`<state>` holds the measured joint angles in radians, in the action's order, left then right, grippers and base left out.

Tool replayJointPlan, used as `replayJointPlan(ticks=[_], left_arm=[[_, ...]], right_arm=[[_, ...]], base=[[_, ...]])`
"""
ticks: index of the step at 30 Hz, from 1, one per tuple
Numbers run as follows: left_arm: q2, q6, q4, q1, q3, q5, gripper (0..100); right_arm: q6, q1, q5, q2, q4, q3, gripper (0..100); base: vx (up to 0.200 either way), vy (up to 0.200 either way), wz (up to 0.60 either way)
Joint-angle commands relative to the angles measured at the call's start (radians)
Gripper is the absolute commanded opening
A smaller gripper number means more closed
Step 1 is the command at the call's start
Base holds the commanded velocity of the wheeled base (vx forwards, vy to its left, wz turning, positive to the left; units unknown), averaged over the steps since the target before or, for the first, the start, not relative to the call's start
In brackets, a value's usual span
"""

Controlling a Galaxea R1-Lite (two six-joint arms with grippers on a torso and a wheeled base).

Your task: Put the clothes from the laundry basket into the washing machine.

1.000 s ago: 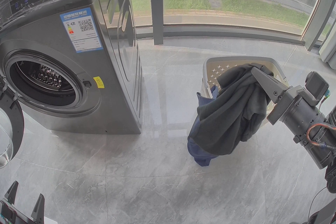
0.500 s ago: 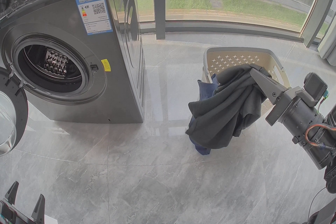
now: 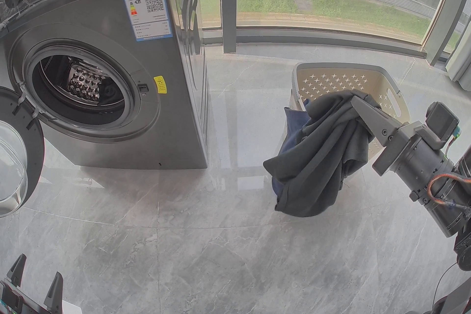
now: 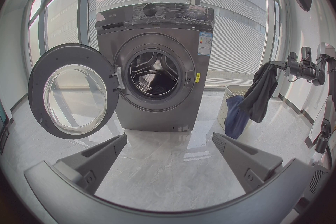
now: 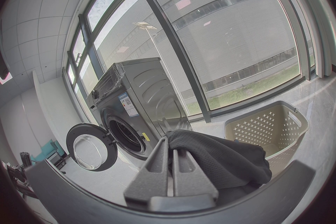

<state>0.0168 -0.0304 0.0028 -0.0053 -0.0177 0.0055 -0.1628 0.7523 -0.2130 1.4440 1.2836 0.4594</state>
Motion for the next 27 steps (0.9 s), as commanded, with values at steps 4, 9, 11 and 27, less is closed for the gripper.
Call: replayJointPlan(ticks=[4,9,11,27], left_arm=[[-0.008,-0.003,0.0,0.001,0.016,0.001,100],[-0.008,0.0,0.0,0.001,0.016,0.001,100],[-0.008,0.0,0.0,-0.001,0.016,0.001,100],[-0.008,-0.003,0.0,0.001,0.016,0.001,100]], right_arm=[[0.0,-0.001,0.001,0.001,0.0,-0.001,0],[0.0,-0.002,0.0,0.001,0.002,0.002,0],[0.0,-0.004,0.001,0.001,0.002,0.002,0],[-0.003,-0.014,0.0,-0.007,0.002,0.002,0]], base=[[0.0,0.2,0.0],[0.0,0.2,0.0],[0.0,0.2,0.0],[0.0,0.138,0.0]])
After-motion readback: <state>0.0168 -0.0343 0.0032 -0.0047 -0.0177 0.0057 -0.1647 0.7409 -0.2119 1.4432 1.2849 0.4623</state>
